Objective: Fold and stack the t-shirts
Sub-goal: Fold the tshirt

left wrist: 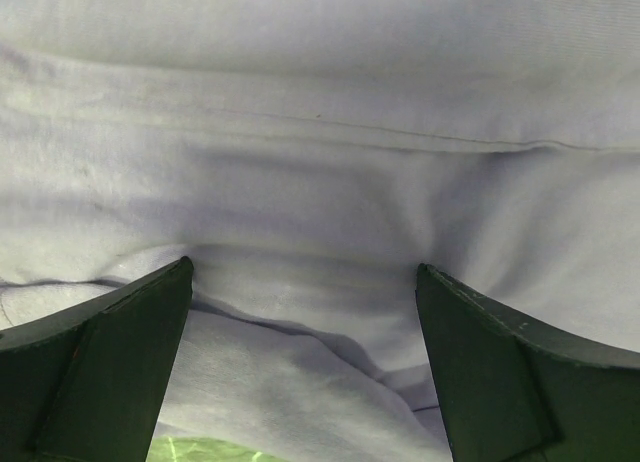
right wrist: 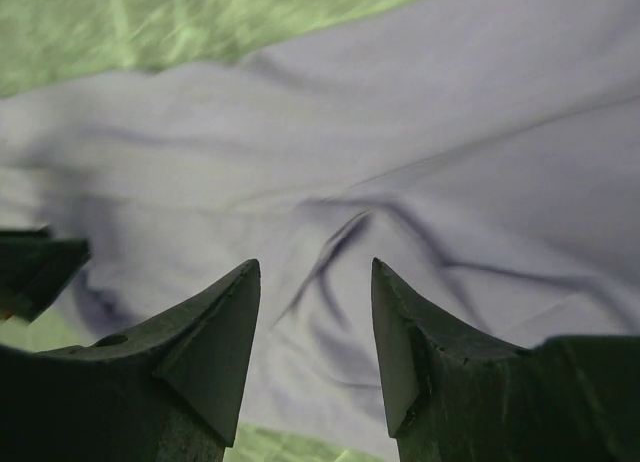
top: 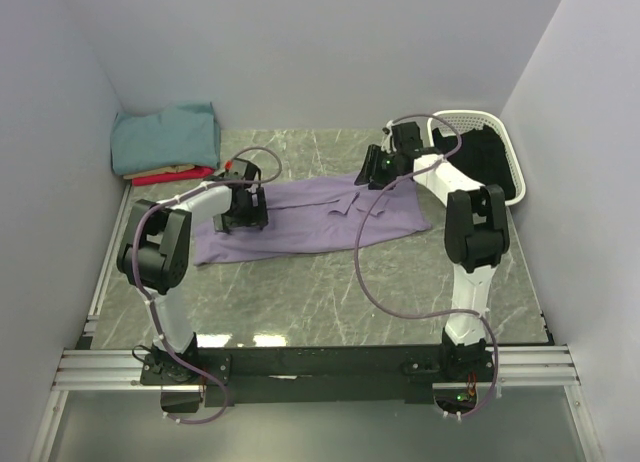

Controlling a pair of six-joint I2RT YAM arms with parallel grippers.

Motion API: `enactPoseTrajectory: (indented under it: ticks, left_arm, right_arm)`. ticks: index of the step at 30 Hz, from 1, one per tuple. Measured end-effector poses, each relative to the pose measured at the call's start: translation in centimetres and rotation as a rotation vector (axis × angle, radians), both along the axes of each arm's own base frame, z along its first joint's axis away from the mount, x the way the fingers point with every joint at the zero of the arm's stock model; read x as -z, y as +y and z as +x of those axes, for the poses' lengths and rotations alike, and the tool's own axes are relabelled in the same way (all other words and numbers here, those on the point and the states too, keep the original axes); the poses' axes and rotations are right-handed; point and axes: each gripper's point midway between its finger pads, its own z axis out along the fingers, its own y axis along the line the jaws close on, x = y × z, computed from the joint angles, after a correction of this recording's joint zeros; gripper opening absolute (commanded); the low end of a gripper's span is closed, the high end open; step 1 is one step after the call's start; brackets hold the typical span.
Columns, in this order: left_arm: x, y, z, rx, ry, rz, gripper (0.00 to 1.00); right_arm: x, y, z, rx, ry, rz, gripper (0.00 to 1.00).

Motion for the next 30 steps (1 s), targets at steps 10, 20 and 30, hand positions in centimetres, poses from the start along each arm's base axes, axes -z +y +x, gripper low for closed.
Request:
enactPoseTrajectory:
  ticks: [10,20,30]
  left_arm:
    - [-0.2,-0.8,-0.4,0.009,-0.004,0.015,1.0]
    - [-1.1,2.5,-1.3,-0.102,0.002,0.183,0.99]
    - [-2.9,3.4,-0.8,-0.168,-0.061,0.21,1.0]
  right_arm:
    - [0.6,3.9,-3.8,-0.071,0.063,0.094,0.55]
    - [1.2,3.7,-3.4,-0.045,0.066,0.083,0.55]
    - [3.2,3.4,-3.4,-0.029,0.098,0.053,0.53]
